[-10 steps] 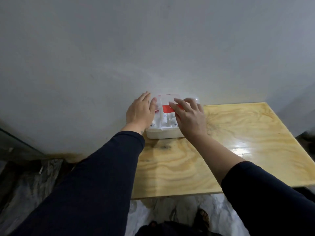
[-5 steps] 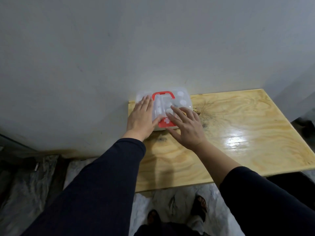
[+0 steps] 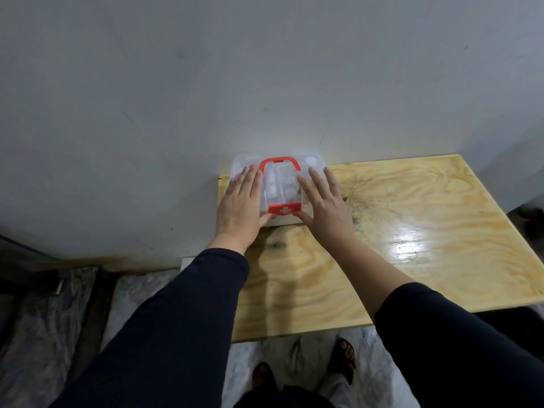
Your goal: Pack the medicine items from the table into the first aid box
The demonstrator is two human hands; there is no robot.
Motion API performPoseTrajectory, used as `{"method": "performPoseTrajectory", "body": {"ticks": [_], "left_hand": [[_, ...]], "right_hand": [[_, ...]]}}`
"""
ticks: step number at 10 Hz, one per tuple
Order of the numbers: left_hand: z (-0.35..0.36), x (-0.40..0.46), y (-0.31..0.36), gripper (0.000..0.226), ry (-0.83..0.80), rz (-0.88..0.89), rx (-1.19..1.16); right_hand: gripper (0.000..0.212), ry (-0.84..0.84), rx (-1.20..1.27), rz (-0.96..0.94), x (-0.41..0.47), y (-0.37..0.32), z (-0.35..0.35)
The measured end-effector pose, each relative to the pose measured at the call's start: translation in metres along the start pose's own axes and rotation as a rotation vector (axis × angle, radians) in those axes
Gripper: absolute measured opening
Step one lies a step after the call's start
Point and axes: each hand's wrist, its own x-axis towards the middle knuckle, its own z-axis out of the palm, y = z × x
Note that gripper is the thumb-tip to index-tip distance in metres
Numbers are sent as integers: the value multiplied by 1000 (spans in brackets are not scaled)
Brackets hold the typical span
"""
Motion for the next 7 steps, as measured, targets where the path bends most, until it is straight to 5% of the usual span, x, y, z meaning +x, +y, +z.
{"method": "performPoseTrajectory", "body": {"ticks": [5,7], "left_hand": [[9,41,-8,95,20,13,18],[-1,13,-24,95,22,-12,-142]], "right_hand": [[71,-200,120,85,38,5,-7],[81,-384,242,92,54,19,-57]]}}
